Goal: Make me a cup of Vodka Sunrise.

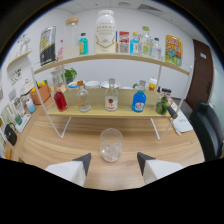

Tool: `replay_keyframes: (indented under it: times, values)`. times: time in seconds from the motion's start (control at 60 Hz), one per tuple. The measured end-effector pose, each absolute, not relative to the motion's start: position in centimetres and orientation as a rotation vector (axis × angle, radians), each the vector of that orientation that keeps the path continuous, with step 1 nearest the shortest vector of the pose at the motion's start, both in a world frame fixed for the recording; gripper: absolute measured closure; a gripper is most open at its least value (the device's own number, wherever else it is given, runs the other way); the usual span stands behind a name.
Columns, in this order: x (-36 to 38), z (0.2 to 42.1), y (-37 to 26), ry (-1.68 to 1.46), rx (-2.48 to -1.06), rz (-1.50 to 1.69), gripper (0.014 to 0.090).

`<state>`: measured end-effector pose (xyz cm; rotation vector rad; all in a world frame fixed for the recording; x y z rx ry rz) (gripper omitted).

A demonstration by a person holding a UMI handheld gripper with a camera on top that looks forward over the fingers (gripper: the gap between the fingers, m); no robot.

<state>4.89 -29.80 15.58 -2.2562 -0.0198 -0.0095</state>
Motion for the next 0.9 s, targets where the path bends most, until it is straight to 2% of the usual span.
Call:
replay_keyframes:
  times: [0.283, 0.5, 0.717, 0.9]
  values:
    - [3.6, 15.2, -31.8, 0.022, -2.267, -0.048, 0.019]
    - [-2.3, 14.3, -33.0, 0.038, -2.236, 0.035, 0.0191]
    - [-9.9, 17.2, -28.1, -0.005, -2.06, 0.134, 0.0193]
    - [-13.0, 19.4, -21.2, -0.015, -1.944, 0.142, 0.0193]
